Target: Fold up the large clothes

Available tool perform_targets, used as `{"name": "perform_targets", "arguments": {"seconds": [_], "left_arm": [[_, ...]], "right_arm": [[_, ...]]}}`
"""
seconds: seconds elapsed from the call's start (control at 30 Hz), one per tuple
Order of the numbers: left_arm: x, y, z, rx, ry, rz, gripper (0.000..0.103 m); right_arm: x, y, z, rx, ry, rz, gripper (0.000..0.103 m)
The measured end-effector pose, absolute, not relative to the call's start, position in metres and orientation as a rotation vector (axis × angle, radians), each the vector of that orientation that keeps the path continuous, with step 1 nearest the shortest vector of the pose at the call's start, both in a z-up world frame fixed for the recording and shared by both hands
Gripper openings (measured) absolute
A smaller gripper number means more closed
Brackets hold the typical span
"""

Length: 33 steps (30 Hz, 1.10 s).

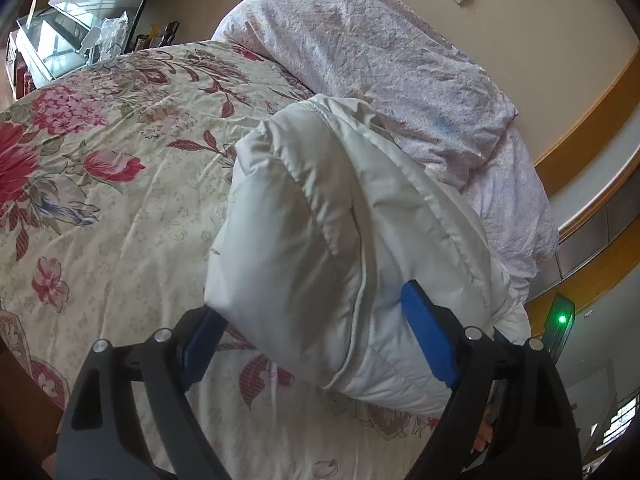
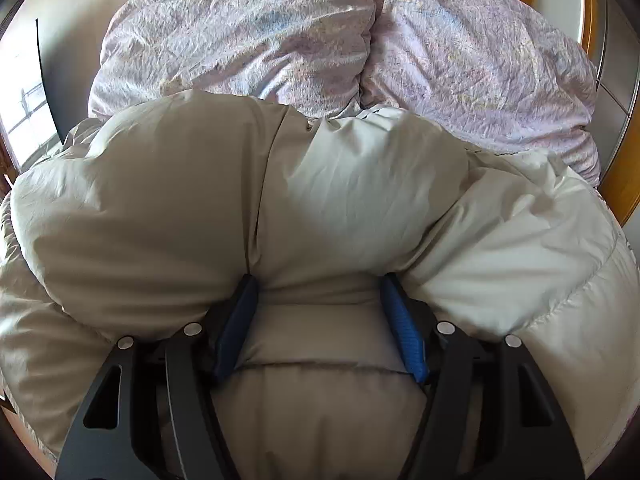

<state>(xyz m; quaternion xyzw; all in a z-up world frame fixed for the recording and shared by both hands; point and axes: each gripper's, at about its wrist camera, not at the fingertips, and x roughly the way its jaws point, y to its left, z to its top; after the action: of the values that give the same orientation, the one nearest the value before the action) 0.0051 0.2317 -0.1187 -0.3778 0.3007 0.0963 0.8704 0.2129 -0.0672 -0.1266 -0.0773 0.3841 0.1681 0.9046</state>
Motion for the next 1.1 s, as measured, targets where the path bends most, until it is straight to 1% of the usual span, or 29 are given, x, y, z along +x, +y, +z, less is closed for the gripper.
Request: {"name": "perform_targets", "arguments": {"seconds": [0.33,0.67,0.77,0.83,0.87,0.9,0.93,1.0,1.1], "left_arm": [[0.03,0.247,-0.128,-0.904,0.615,0.218,0.085],[0.032,0.244,-0.131,-0.94,0.6,0.223,0.084],[0.034,0.242,-0.125,-0.904,0.589,0.212,0.072],[0.034,0.244,-0.122,-0.889,0.579,0.203,0.057],[0.032,0.245,-0.12,-0.885,0.571,0.191,0.054],[0.032,0.246,-0.117,-0.882,0.567,0.179,0.047],[0.032,0.247,-0.114,-0.879,0.56,0.164,0.043],[0.032,0.246,-0.106,-0.862,0.552,0.147,0.041],[0.033,0.238,-0.09,-0.802,0.533,0.138,0.04]], "right_arm": [[0.215,-0.068,-0.128,-0.141,0.791,0.35,0.066],[0.215,-0.067,-0.127,-0.156,0.783,0.339,0.066],[0.215,-0.067,-0.127,-0.155,0.781,0.338,0.066],[0.215,-0.067,-0.127,-0.154,0.78,0.339,0.066],[0.215,-0.067,-0.127,-0.153,0.78,0.339,0.066],[0.215,-0.067,-0.127,-0.153,0.78,0.34,0.066],[0.215,-0.067,-0.127,-0.153,0.78,0.34,0.066],[0.215,-0.067,-0.127,-0.154,0.78,0.339,0.066],[0.215,-0.067,-0.127,-0.154,0.78,0.338,0.066]]}}
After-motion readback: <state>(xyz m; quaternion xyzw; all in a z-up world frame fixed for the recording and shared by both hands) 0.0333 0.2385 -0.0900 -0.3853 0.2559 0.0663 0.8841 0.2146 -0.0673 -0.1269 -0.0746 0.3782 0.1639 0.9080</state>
